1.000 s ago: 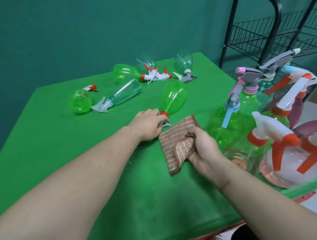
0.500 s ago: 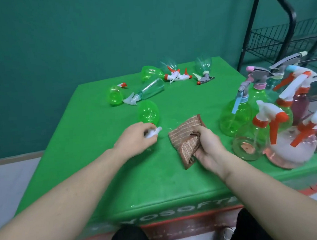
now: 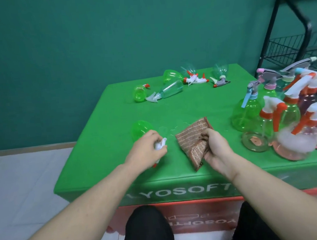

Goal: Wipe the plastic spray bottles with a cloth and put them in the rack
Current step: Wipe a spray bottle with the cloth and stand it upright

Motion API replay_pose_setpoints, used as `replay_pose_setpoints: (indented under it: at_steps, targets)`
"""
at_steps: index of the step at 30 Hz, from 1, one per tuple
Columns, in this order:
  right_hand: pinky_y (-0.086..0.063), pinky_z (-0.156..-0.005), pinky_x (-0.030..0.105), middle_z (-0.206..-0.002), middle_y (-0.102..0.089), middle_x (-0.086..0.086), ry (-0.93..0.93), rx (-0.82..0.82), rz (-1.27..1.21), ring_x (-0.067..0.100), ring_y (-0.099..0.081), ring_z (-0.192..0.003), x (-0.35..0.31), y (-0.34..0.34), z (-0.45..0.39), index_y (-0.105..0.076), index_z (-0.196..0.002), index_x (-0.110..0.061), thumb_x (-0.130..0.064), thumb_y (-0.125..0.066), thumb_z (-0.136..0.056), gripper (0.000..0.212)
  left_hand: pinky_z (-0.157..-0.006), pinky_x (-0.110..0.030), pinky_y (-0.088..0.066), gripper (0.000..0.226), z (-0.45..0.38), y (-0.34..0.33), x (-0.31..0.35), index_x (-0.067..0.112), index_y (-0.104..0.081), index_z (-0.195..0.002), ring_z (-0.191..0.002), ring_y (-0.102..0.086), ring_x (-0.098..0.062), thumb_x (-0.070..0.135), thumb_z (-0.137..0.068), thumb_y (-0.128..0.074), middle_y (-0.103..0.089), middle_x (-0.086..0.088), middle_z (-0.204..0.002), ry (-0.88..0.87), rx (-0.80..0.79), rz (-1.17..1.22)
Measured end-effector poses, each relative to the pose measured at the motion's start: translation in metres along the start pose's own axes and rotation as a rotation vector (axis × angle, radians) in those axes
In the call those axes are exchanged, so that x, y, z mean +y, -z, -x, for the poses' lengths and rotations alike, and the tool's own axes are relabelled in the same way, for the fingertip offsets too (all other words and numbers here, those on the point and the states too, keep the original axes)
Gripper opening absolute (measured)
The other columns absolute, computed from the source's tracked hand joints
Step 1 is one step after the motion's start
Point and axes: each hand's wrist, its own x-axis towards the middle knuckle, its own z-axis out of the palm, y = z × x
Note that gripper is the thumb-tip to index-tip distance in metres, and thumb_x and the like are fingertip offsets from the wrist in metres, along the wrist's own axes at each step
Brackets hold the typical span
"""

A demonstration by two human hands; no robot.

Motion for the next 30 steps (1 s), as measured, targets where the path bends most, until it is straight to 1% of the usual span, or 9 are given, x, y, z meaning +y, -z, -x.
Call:
replay_pose_setpoints:
  at_steps: [4, 7, 11, 17, 21, 23, 26, 28, 30]
  targets:
    - [-0.060, -0.078, 0.040, -0.107, -0.073, 0.019, -0.001, -0.004, 0.003, 0.028, -0.072, -0.097, 0.006, 0.003, 0.010, -0.054, -0.123, -0.007, -0.015, -0.043, -0.107, 0.021, -0.082, -0.017, -0.042, 0.028, 0.013, -0.017, 0.001, 0.018, -0.068, -0.115, -0.092, -0.056, -0.008, 0.038, -0.095, -0.067, -0.056, 0.007, -0.109, 0.036, -0.046, -0.122]
    - [-0.060, -0.083, 0.042, -0.110, -0.073, 0.020, -0.006, 0.000, 0.022, 0.030, -0.071, -0.102, 0.012, 0.007, 0.015, -0.055, -0.122, -0.006, -0.016, -0.044, -0.107, 0.021, -0.087, -0.019, -0.045, 0.039, 0.013, -0.030, 0.005, 0.016, -0.070, -0.120, -0.096, -0.057, -0.010, 0.044, -0.093, -0.069, -0.058, 0.004, -0.115, 0.103, -0.071, -0.168]
    - [-0.059, -0.089, 0.047, -0.110, -0.073, 0.022, -0.005, 0.026, 0.007, 0.033, -0.071, -0.102, 0.017, 0.013, 0.016, -0.057, -0.118, -0.005, -0.013, -0.046, -0.105, 0.019, -0.102, -0.033, -0.050, 0.044, 0.008, -0.029, 0.019, 0.014, -0.065, -0.132, -0.113, -0.062, -0.018, 0.043, -0.098, -0.062, -0.062, -0.003, -0.133, 0.135, -0.118, -0.151]
    - [-0.056, -0.097, 0.050, -0.115, -0.071, 0.023, -0.006, 0.015, 0.017, 0.035, -0.069, -0.110, 0.020, 0.018, 0.014, -0.056, -0.115, -0.007, -0.015, -0.045, -0.106, 0.016, -0.087, -0.034, -0.057, 0.036, 0.003, -0.005, 0.011, 0.023, -0.061, -0.135, -0.105, -0.068, -0.018, 0.017, -0.100, -0.053, -0.054, 0.003, -0.147, 0.103, -0.157, -0.171]
    - [-0.055, -0.098, 0.051, -0.115, -0.072, 0.022, -0.011, 0.020, 0.021, 0.034, -0.069, -0.111, 0.021, 0.020, 0.010, -0.056, -0.117, -0.006, -0.016, -0.046, -0.106, 0.018, -0.093, -0.030, -0.050, 0.039, -0.006, 0.013, -0.008, 0.026, -0.065, -0.127, -0.100, -0.058, -0.011, 0.006, -0.095, -0.056, -0.053, 0.007, -0.143, 0.017, -0.181, -0.166]
    - [-0.055, -0.099, 0.051, -0.114, -0.072, 0.022, -0.016, 0.026, 0.023, 0.035, -0.069, -0.111, 0.023, 0.021, 0.007, -0.056, -0.118, -0.005, -0.016, -0.046, -0.106, 0.019, -0.103, -0.036, -0.045, 0.046, -0.009, 0.022, -0.015, 0.031, -0.063, -0.128, -0.115, -0.052, -0.013, 0.004, -0.091, -0.057, -0.048, 0.008, -0.144, -0.080, -0.232, -0.309]
    - [-0.054, -0.099, 0.052, -0.114, -0.072, 0.023, -0.029, 0.035, 0.021, 0.036, -0.068, -0.112, 0.025, 0.024, 0.004, -0.057, -0.118, -0.003, -0.015, -0.047, -0.105, 0.020, -0.122, -0.050, -0.019, 0.067, -0.017, 0.032, -0.022, 0.041, -0.050, -0.142, -0.146, -0.023, -0.023, 0.005, -0.087, -0.057, -0.024, 0.006, -0.162, -0.229, -0.315, -0.662]
    - [-0.054, -0.101, 0.052, -0.117, -0.071, 0.024, -0.034, 0.039, 0.026, 0.036, -0.067, -0.115, 0.026, 0.025, 0.002, -0.057, -0.117, -0.003, -0.015, -0.047, -0.105, 0.020, -0.124, -0.055, 0.002, 0.082, -0.024, 0.034, -0.023, 0.043, -0.035, -0.151, -0.156, -0.001, -0.024, 0.000, -0.084, -0.055, -0.004, 0.005, -0.169, -0.265, -0.377, -0.770]
    - [-0.053, -0.101, 0.053, -0.121, -0.069, 0.025, -0.034, 0.046, 0.028, 0.037, -0.066, -0.117, 0.026, 0.026, -0.001, -0.057, -0.116, -0.002, -0.015, -0.046, -0.105, 0.020, -0.122, -0.051, 0.010, 0.090, -0.030, 0.033, -0.023, 0.043, -0.027, -0.156, -0.157, 0.008, -0.022, -0.004, -0.083, -0.053, 0.006, 0.005, -0.170, -0.296, -0.429, -0.833]
